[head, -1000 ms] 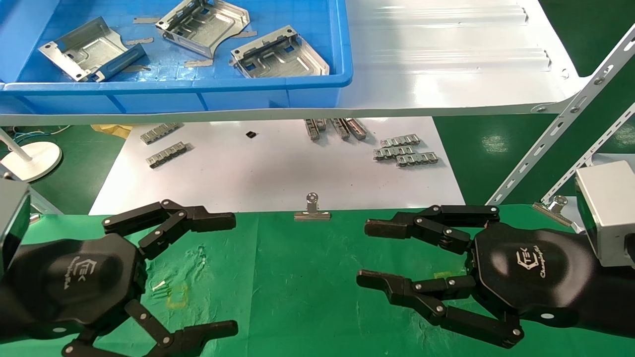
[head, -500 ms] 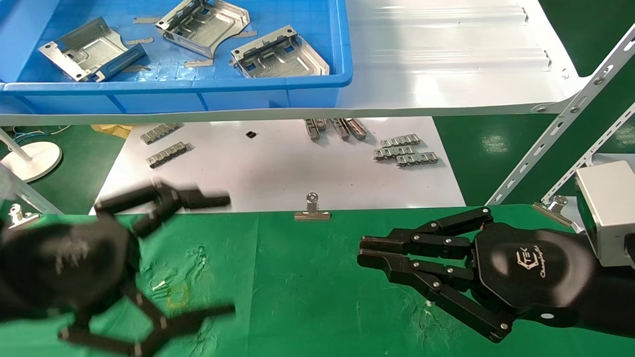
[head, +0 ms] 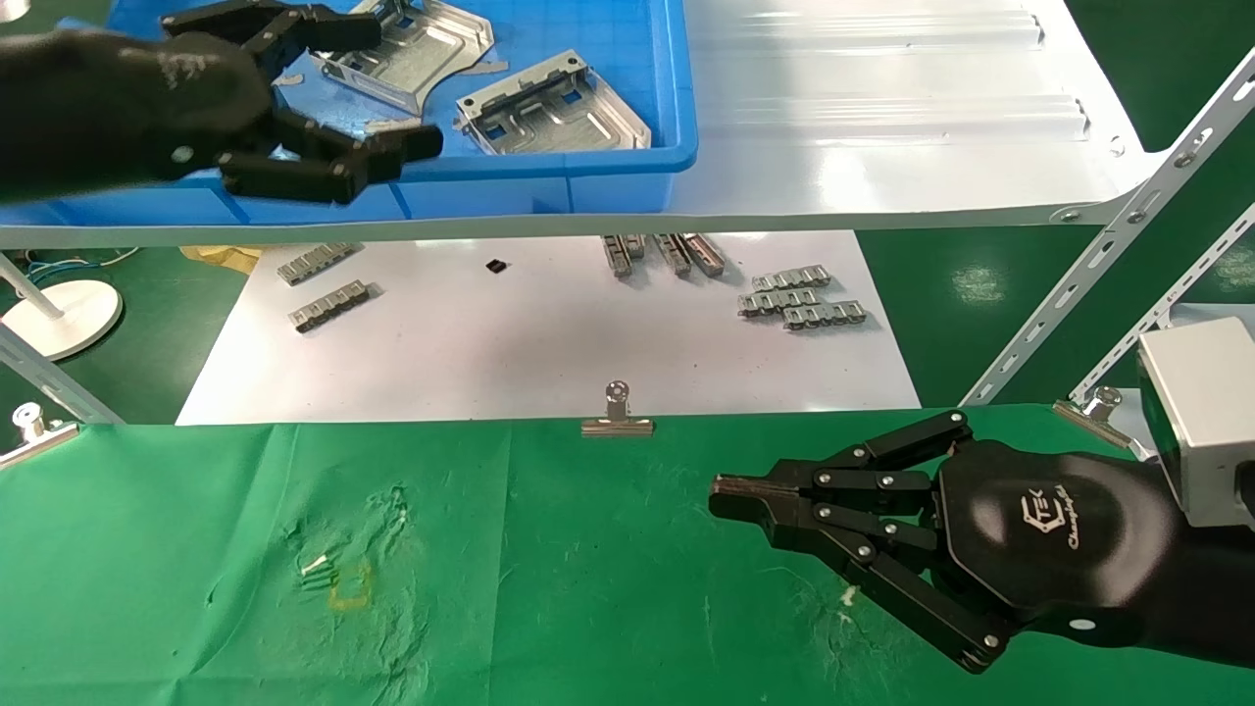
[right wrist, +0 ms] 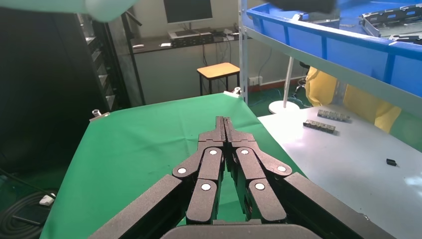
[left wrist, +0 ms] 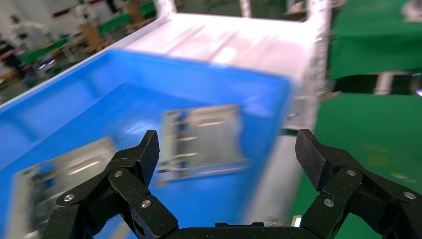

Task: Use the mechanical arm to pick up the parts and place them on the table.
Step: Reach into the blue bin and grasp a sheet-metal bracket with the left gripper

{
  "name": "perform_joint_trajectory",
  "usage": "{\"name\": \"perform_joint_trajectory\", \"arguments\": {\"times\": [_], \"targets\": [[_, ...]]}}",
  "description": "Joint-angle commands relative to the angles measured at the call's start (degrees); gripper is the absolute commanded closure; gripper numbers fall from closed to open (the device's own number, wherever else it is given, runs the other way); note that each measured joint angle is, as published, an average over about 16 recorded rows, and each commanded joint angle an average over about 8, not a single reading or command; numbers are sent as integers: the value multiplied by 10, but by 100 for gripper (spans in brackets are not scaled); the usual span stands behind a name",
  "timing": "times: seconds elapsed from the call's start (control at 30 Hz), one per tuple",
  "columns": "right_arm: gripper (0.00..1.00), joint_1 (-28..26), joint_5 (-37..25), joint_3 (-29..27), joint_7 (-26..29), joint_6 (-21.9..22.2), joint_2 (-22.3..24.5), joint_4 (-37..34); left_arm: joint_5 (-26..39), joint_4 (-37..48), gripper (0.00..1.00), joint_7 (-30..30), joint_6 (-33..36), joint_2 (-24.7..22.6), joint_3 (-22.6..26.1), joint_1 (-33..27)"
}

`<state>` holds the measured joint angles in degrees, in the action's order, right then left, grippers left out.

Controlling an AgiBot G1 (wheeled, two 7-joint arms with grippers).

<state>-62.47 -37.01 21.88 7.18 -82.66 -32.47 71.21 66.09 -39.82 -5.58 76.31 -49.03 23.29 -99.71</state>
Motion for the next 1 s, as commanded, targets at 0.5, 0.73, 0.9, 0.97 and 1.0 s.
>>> {"name": "perform_joint_trajectory", "arguments": {"times": [0.5, 0.73, 0.9, 0.97, 1.0], "targets": [[100, 0, 0, 0, 0, 0, 0, 0, 116, 323, 63, 52, -240, -159, 45, -162], [31, 0, 0, 0, 0, 0, 0, 0, 132, 375, 100, 28, -253, -182, 56, -181], [0, 0, 0, 0, 0, 0, 0, 0, 146, 392, 100, 14, -251, -188, 66, -190], [0, 0, 0, 0, 0, 0, 0, 0, 151, 396, 100, 10, -251, -189, 69, -193], [0, 0, 0, 0, 0, 0, 0, 0, 152, 397, 100, 9, -251, -190, 70, -193]]}}
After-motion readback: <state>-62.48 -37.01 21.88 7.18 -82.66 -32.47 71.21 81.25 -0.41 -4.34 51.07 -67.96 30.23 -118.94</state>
